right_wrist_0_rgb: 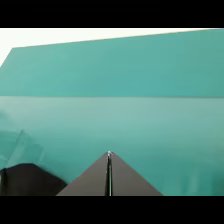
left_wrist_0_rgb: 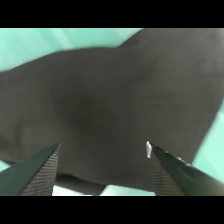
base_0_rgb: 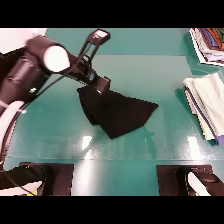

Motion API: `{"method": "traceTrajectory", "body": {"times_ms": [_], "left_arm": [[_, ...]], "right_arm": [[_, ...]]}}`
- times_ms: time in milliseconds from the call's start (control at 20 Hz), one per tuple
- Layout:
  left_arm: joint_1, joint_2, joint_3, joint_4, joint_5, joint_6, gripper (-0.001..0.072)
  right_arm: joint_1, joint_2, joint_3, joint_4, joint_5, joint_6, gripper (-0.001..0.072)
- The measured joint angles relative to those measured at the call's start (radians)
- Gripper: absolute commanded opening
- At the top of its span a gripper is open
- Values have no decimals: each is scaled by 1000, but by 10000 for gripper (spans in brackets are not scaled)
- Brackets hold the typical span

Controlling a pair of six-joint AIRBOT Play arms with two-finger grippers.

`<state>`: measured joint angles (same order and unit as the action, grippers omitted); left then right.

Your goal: Fold the shirts.

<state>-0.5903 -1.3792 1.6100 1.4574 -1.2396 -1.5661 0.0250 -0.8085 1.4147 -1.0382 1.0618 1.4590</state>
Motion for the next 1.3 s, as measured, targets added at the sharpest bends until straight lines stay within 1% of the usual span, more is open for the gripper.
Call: {"method": "traceTrajectory", "body": {"times_ms": [50,100,150,350,500,800,1000,1050,1100,1150,1200,1300], "left_arm": [[22,-13,-6,2,2,0,636],[52,-24,-21,5,-2,0,558],[85,-32,-42,9,-10,0,539],[227,-44,-202,-28,-23,-8,540],[288,-47,-340,-82,-5,-10,540],[323,-48,-507,-220,99,-3,540],[326,-49,-573,-321,181,13,538],[327,-49,-581,-337,198,18,511],[328,-49,-586,-350,211,19,284],[328,-49,-591,-360,224,23,107],[328,-49,-594,-368,233,24,26],[328,-49,-597,-377,246,28,26]], "right_arm": [[-1,1,0,0,3,1,18],[-2,2,0,0,7,2,18],[-2,2,0,0,13,2,18],[-3,2,0,0,19,5,18],[-3,1,0,0,21,6,18],[1,-24,0,-1,28,7,18],[45,-56,0,-1,31,8,18],[57,-63,0,-1,26,8,18],[66,-69,0,-1,24,8,18],[72,-73,0,-2,20,8,18],[78,-76,0,-2,18,8,18],[82,-77,0,-3,19,8,18]]}}
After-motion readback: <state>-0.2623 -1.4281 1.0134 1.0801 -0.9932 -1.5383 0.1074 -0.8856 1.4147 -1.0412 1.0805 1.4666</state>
